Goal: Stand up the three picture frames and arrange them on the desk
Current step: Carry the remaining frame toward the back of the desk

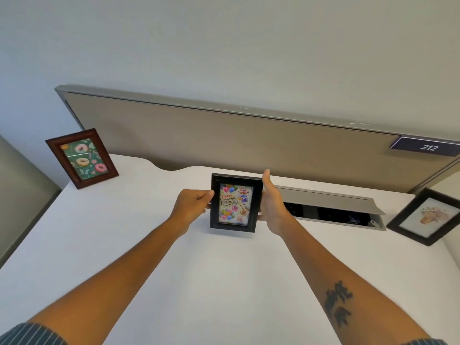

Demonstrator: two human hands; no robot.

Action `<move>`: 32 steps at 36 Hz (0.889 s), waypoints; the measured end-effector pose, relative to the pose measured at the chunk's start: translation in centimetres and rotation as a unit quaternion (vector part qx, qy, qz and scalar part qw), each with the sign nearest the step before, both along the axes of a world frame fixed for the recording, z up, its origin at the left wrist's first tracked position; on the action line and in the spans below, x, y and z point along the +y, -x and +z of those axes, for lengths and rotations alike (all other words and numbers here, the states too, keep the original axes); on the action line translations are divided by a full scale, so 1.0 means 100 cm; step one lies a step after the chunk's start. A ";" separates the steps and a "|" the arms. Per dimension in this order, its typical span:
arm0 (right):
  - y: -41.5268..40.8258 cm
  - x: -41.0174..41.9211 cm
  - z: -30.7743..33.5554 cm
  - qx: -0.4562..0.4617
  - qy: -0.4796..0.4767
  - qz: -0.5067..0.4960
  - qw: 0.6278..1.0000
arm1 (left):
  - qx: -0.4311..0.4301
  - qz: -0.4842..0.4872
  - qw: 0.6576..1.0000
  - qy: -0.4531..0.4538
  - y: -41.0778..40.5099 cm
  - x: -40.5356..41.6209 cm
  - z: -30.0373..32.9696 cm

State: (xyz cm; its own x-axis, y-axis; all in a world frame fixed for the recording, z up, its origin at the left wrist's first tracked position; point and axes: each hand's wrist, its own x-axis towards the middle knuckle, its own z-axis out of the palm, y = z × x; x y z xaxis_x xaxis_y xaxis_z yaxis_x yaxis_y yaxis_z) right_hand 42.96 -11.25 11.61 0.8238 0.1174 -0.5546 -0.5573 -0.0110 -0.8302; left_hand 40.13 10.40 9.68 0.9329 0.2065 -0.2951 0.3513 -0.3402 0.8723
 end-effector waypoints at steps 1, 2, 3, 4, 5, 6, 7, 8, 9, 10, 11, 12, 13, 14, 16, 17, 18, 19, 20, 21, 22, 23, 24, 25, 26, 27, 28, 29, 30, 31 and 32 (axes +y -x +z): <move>-0.008 0.000 -0.002 -0.001 -0.004 0.001 1.000 | -0.001 0.001 1.000 0.000 -0.007 0.000 0.000; -0.015 0.001 -0.004 0.000 -0.009 0.001 1.000 | -0.003 0.004 1.000 -0.001 -0.015 -0.001 0.000; -0.022 0.000 -0.007 0.002 -0.011 0.001 1.000 | -0.004 0.006 1.000 -0.002 -0.022 -0.001 0.000; -0.029 0.000 -0.009 0.004 -0.011 0.002 1.000 | -0.005 0.008 1.000 -0.002 -0.029 -0.002 -0.001; -0.035 0.000 -0.012 0.006 -0.010 0.003 1.000 | -0.005 0.010 1.000 -0.001 -0.035 -0.002 -0.001; -0.041 0.000 -0.014 0.005 -0.010 0.004 1.000 | -0.005 0.012 1.000 -0.001 -0.041 -0.003 -0.002; -0.047 0.001 -0.016 0.005 -0.010 0.004 1.000 | -0.004 0.013 1.000 -0.001 -0.047 -0.003 -0.003; -0.052 0.001 -0.018 0.007 -0.011 0.005 1.000 | -0.003 0.015 1.000 0.001 -0.052 -0.004 -0.004; -0.058 0.001 -0.019 0.008 -0.014 0.004 1.000 | -0.003 0.016 1.000 0.003 -0.057 -0.004 -0.005; -0.063 0.002 -0.020 0.007 -0.016 0.001 1.000 | -0.002 0.017 1.000 0.004 -0.061 -0.004 -0.007; -0.068 0.003 -0.021 0.006 -0.019 -0.003 1.000 | -0.002 0.017 1.000 0.005 -0.066 -0.003 -0.008; -0.072 0.003 -0.023 0.004 -0.022 -0.006 1.000 | -0.002 0.017 1.000 0.007 -0.070 -0.003 -0.010; -0.077 0.003 -0.025 0.002 -0.023 -0.009 1.000 | -0.001 0.018 1.000 0.008 -0.074 -0.003 -0.011; -0.081 0.003 -0.027 0.001 -0.025 -0.009 1.000 | 0.002 0.019 1.000 0.008 -0.077 -0.002 -0.013; -0.087 0.004 -0.031 0.001 -0.027 -0.007 1.000 | 0.004 0.023 1.000 0.007 -0.083 -0.001 -0.016; -0.091 0.003 -0.033 0.002 -0.028 -0.008 1.000 | 0.003 0.024 1.000 0.007 -0.085 -0.001 -0.017; -0.093 0.003 -0.036 0.004 -0.028 -0.006 1.000 | 0.003 0.025 1.000 0.007 -0.087 -0.001 -0.018; -0.096 0.003 -0.038 0.004 -0.029 -0.005 1.000 | 0.003 0.026 1.000 0.007 -0.089 -0.001 -0.019; -0.099 0.003 -0.040 0.006 -0.030 -0.004 1.000 | 0.004 0.026 1.000 0.006 -0.090 -0.001 -0.020; -0.101 0.003 -0.042 0.008 -0.033 -0.005 0.999 | 0.004 0.025 1.000 0.005 -0.092 -0.001 -0.020; -0.103 0.003 -0.044 0.009 -0.036 -0.006 0.999 | 0.004 0.024 1.000 0.004 -0.093 -0.001 -0.021; -0.105 0.003 -0.046 0.010 -0.039 -0.006 0.999 | 0.003 0.023 1.000 0.003 -0.094 -0.001 -0.021; -0.106 0.003 -0.048 0.010 -0.040 -0.006 0.999 | 0.003 0.023 1.000 0.002 -0.095 0.000 -0.022; -0.107 0.003 -0.050 0.011 -0.041 -0.006 0.999 | 0.004 0.022 1.000 0.001 -0.096 0.000 -0.023; -0.108 0.003 -0.052 0.012 -0.042 -0.006 0.999 | 0.004 0.022 1.000 0.000 -0.097 0.001 -0.023; -0.109 0.003 -0.053 0.013 -0.042 -0.006 0.999 | 0.004 0.022 1.000 -0.001 -0.098 0.002 -0.024; -0.109 0.003 -0.054 0.013 -0.041 -0.004 0.999 | 0.004 0.022 1.000 -0.002 -0.098 0.002 -0.025; -0.110 0.004 -0.055 0.013 -0.041 -0.001 0.999 | 0.004 0.022 1.000 -0.002 -0.099 0.002 -0.025; -0.111 0.004 -0.057 0.014 -0.041 0.001 0.999 | 0.005 0.022 1.000 -0.001 -0.099 0.003 -0.026; -0.111 0.004 -0.057 0.015 -0.041 0.002 0.999 | 0.006 0.023 1.000 0.000 -0.099 0.003 -0.027; -0.111 0.003 -0.058 0.015 -0.042 0.004 0.999 | 0.007 0.023 1.000 0.001 -0.098 0.003 -0.027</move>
